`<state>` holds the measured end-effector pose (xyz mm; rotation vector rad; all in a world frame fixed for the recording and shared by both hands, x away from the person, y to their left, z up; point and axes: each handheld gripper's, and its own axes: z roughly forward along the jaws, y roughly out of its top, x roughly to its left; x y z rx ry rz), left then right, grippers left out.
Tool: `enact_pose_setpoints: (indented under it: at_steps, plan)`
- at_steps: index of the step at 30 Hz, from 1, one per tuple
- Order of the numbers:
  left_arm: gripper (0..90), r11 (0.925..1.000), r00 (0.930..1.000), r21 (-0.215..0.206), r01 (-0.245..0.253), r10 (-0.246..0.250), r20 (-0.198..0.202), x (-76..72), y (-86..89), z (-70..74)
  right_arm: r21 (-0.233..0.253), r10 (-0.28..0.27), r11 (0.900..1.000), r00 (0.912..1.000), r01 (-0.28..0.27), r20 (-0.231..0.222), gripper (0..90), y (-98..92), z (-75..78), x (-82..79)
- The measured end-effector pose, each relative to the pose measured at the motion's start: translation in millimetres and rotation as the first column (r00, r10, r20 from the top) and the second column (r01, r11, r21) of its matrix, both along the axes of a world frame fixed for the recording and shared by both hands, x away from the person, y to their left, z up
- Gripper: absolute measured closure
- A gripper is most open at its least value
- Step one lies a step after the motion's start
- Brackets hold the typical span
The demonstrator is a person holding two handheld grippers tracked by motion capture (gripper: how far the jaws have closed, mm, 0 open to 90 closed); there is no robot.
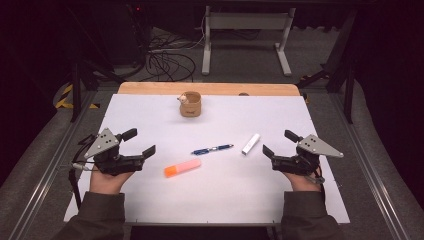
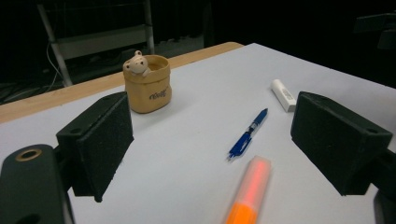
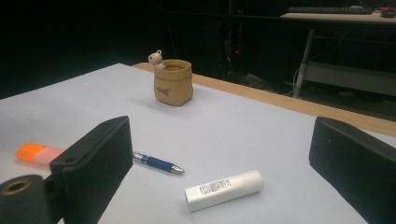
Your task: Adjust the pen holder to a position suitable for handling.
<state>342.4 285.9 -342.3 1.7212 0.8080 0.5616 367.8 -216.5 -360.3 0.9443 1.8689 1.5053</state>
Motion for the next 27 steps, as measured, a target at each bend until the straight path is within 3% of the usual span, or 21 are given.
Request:
enact_pose_setpoints:
  at_steps: [4, 8, 11, 14, 27]
  plan:
    - [13.5, 0.9999, 0.9999, -0.006, -0.014, 0.014, -0.007, 3.4, -3.1, -0.4, 0.003, -0.002, 1.0, 1.0, 0.002, 0.002, 6.9, -1.3, 0.4, -0.5]
    - [13.5, 0.9987, 0.999, -0.03, -0.041, 0.042, 0.017, 9.4, -6.6, -1.7, 0.004, -0.008, 1.0, 0.9999, 0.008, 0.009, 7.0, -3.6, 2.8, -2.5]
    - [15.1, 0.9973, 0.9997, -0.068, -0.025, 0.024, -0.009, 16.3, -8.8, -3.3, 0.001, -0.018, 1.0, 0.9997, 0.018, 0.017, 7.1, -6.2, 5.8, -4.6]
    - [16.1, 0.999, 0.9994, -0.037, -0.025, 0.025, -0.023, 23.3, -14.0, -3.2, 0.0, -0.023, 1.0, 0.9995, 0.023, 0.02, 7.1, -8.1, 6.6, -5.4]
    - [14.3, 0.9965, 0.9949, -0.006, -0.083, 0.083, -0.058, 52.0, -32.2, -3.1, -0.009, -0.015, 1.0, 0.9995, 0.016, 0.029, 7.1, -7.5, 8.1, -6.3]
